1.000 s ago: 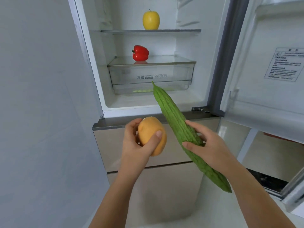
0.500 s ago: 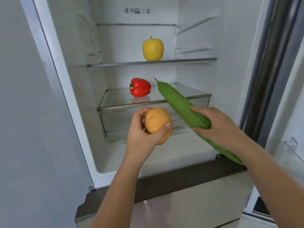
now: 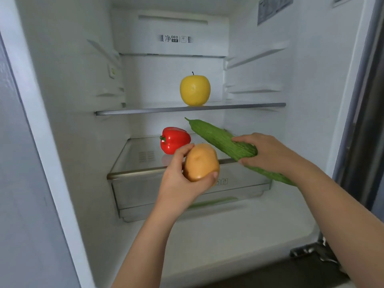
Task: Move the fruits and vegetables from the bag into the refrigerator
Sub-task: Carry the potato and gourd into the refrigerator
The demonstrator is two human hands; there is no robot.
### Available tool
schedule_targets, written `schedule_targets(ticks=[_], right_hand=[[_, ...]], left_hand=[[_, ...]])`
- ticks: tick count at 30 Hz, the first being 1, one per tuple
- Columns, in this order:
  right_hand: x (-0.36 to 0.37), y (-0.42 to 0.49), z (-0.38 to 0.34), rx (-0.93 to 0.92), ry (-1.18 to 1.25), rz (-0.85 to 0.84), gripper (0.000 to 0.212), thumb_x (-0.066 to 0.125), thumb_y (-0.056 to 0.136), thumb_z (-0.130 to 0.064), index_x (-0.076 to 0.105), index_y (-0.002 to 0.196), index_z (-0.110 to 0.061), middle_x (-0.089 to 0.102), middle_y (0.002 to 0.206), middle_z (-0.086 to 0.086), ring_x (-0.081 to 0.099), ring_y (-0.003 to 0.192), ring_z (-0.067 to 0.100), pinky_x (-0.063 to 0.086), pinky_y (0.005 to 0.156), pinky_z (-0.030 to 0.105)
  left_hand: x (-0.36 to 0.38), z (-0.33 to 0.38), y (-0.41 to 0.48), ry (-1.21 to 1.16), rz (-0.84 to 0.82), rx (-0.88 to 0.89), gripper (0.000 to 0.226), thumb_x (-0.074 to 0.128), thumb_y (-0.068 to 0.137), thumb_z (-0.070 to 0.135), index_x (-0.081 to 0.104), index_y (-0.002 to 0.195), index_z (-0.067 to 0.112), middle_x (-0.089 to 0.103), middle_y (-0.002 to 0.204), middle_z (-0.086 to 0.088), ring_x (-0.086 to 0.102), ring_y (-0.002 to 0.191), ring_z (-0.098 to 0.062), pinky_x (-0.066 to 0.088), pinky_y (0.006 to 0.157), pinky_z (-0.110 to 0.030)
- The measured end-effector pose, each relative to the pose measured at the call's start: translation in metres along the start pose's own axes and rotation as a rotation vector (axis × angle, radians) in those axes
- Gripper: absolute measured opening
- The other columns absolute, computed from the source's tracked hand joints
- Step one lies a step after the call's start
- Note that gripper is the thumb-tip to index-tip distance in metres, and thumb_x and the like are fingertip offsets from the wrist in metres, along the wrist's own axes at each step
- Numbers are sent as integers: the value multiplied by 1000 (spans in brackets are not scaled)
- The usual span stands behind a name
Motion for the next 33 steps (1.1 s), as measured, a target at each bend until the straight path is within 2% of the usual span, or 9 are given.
schedule_targets(ticks=[2, 5, 9, 14, 18, 24, 28, 33], right_hand=[[-1, 16, 4, -23, 0, 2, 62, 69, 79, -23, 42, 134, -33, 49, 117, 7, 45, 111, 20, 32, 85, 22], [-2, 37, 9, -70, -16, -9, 61, 68, 80, -22, 42, 134, -32, 50, 119, 8, 45, 110, 20, 32, 82, 22], [2, 65, 13, -120, -21, -29, 61, 68, 80, -21, 42, 135, -31, 50, 124, 8, 45, 114, 21, 35, 91, 26], [14, 95, 20, -166, 3, -83, 61, 68, 78, -17, 45, 133, -31, 53, 124, 8, 48, 112, 22, 39, 97, 39], [25, 110, 31, -190, 58, -101, 58, 69, 76, -14, 50, 129, -29, 55, 125, 5, 49, 112, 20, 40, 96, 37], [35, 137, 46, -202, 149, -116, 59, 72, 73, -11, 54, 127, -25, 57, 128, -1, 51, 114, 15, 39, 98, 31], [39, 152, 57, -200, 155, -121, 59, 73, 74, -12, 52, 128, -23, 51, 133, -2, 45, 122, 14, 31, 98, 21], [37, 163, 66, -184, 215, -117, 48, 71, 76, -10, 58, 122, -20, 57, 126, 1, 49, 118, 15, 35, 101, 26]], left_hand=[[5, 1, 11, 55, -11, 13, 72, 76, 49, 46, 47, 115, 43, 52, 110, 16, 51, 93, 9, 49, 76, -15], [13, 2, 31, 113, -26, 49, 68, 82, 63, 23, 48, 121, 33, 52, 109, 17, 50, 92, 11, 42, 71, -3], [20, 1, 56, 204, -23, 108, 71, 81, 65, 21, 46, 126, 34, 48, 118, 12, 48, 104, -2, 39, 85, -8], [33, -7, 82, 305, -62, 156, 72, 81, 65, 17, 46, 126, 32, 47, 121, 10, 44, 99, 13, 29, 80, 5], [40, -17, 98, 366, -70, 148, 71, 81, 64, 16, 48, 126, 26, 52, 119, 9, 48, 102, -2, 32, 79, 3], [49, -28, 116, 436, -103, 94, 60, 81, 65, 19, 50, 116, 22, 53, 97, 13, 51, 88, -5, 34, 66, 0], [51, -31, 124, 505, -113, 126, 52, 78, 69, 13, 56, 116, 13, 52, 104, 6, 50, 97, -9, 31, 73, 3], [53, -32, 129, 578, -131, 174, 52, 76, 72, 7, 56, 120, 8, 53, 116, -2, 46, 104, -9, 27, 82, 2]])
Point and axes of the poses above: each hand's wrist, its own y-axis towards the middle knuckle, its own x-axis out of the palm, z = x × y, the point moved 6 cm from there along y, towards the middle knuckle
